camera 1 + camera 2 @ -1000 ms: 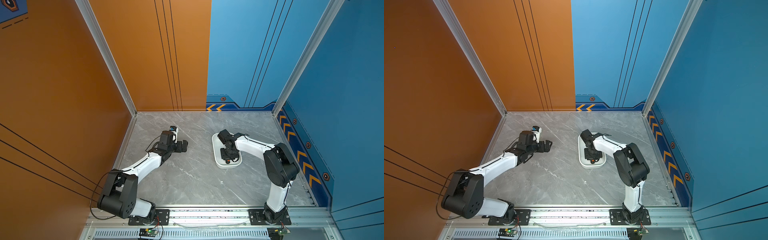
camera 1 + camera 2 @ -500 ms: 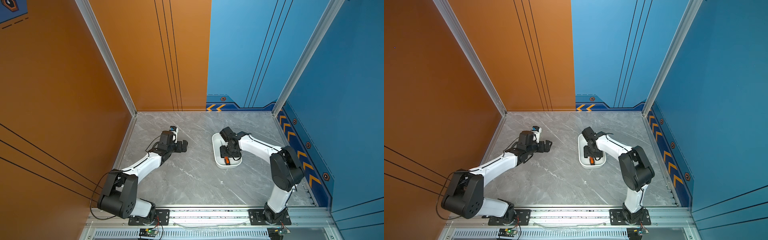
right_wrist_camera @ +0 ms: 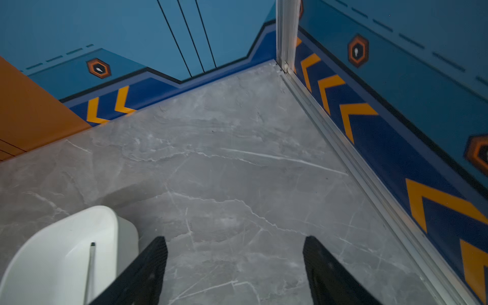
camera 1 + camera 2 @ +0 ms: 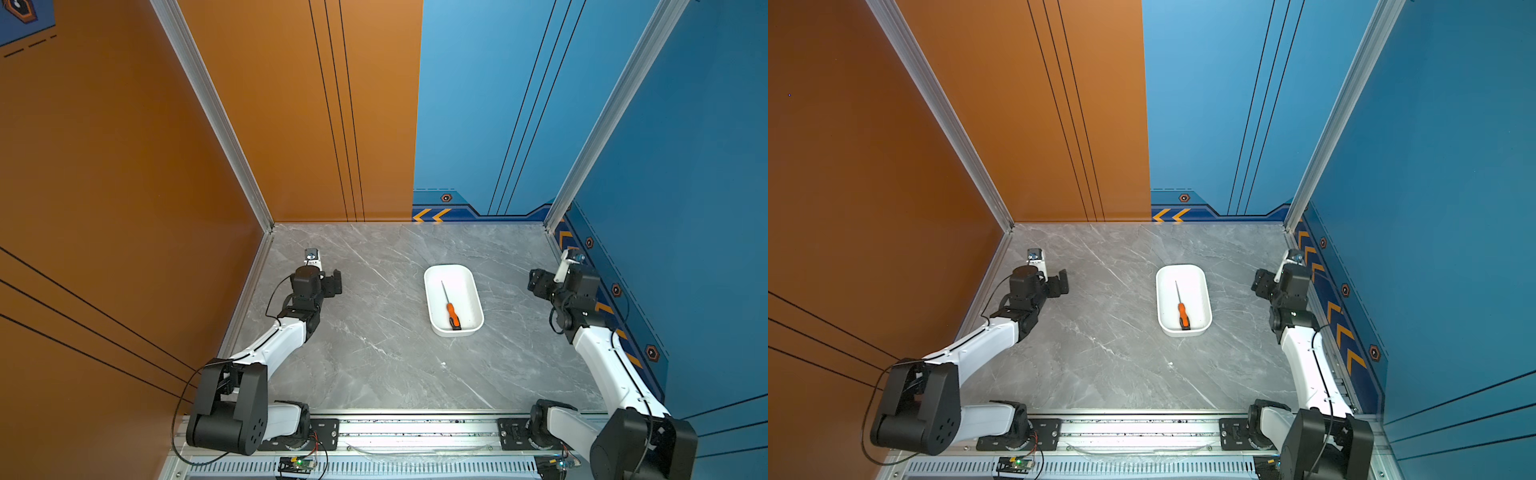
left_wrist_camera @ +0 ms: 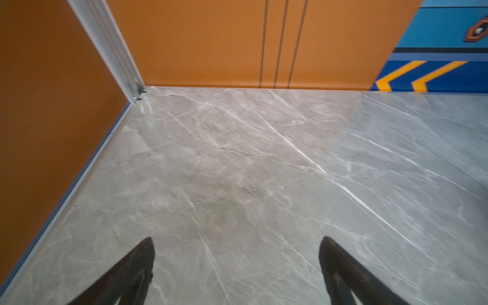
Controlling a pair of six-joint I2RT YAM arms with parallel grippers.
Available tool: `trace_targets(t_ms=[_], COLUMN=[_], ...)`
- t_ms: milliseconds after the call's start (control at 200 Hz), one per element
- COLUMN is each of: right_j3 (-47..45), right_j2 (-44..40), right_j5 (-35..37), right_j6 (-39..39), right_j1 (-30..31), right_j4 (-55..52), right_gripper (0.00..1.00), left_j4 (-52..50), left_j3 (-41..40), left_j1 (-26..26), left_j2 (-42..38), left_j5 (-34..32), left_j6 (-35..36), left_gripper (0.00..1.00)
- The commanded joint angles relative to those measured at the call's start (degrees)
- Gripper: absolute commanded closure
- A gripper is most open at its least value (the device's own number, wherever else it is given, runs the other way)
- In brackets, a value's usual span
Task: Put the screwdriver in the bin
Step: Reset both arms
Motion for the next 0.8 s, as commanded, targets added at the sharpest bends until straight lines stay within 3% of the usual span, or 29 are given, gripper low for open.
trace_targets(t_ms=[0, 195, 305, 576, 651, 771, 796], right_j3=[-10.7, -19.58, -19.91, -17.96, -17.51, -16.22, -16.22], right_j2=[0.33, 6.53, 12.76, 23.69, 26.23, 25.94, 25.88], right_j5=[-4.49, -1.32, 0.17, 6.98, 7.52, 10.97, 11.51], right_j6=[-1.19, -0.14, -0.45, -4.64, -5.17, -6.1, -6.42], right_j1=[-1.56, 2.07, 5.21, 10.85, 11.66, 13.17, 13.51], right_j4=[27.98, 42.61, 48.68, 56.01, 58.1, 55.27, 54.98], right_gripper=[0.21, 0.2, 0.2, 0.2, 0.2, 0.2, 0.2], left_j4=[7.24, 10.88, 10.6, 8.57, 8.75, 21.55, 20.36], left_j3=[-1.32, -1.28, -1.1, -4.31, -5.81, -10.9, -10.43], left_j1=[3.44, 8.51, 10.43, 11.2, 11.1, 10.89, 10.88], left_j2=[2.7, 6.57, 6.77, 3.29, 3.47, 8.82, 8.57], left_j5=[-0.14, 7.05, 9.28, 12.03, 9.87, 10.67, 11.67], left_j6=[1.42, -0.67, -2.92, -2.88, -2.71, -2.35, -1.8], left_gripper=[0.02, 0.02, 0.02, 0.02, 0.02, 0.02, 0.02])
